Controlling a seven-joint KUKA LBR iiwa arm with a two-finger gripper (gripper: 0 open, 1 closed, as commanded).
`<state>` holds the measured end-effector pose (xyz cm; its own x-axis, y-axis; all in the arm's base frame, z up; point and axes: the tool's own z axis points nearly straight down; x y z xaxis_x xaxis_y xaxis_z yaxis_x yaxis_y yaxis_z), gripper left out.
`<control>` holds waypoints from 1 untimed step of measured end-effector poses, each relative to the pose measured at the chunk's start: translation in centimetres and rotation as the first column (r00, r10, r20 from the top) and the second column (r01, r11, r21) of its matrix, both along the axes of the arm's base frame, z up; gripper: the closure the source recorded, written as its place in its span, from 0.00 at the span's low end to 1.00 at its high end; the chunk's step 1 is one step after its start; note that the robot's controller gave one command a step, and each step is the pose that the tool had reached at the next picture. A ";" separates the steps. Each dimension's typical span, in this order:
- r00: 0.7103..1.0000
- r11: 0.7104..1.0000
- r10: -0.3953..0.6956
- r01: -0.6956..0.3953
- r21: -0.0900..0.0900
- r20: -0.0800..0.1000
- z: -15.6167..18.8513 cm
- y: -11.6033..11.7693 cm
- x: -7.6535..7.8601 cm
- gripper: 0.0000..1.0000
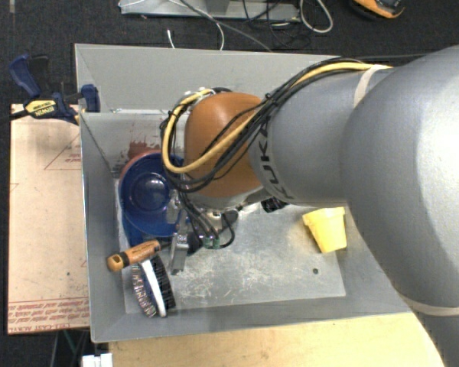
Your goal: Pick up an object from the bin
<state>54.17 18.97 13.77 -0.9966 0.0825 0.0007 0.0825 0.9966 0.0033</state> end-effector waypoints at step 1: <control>1.000 1.000 0.006 -0.006 0.002 0.007 -1.3 2.3 2.0 0.00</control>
Offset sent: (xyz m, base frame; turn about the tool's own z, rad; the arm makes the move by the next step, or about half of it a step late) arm 0.0156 0.0045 0.2900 -0.0178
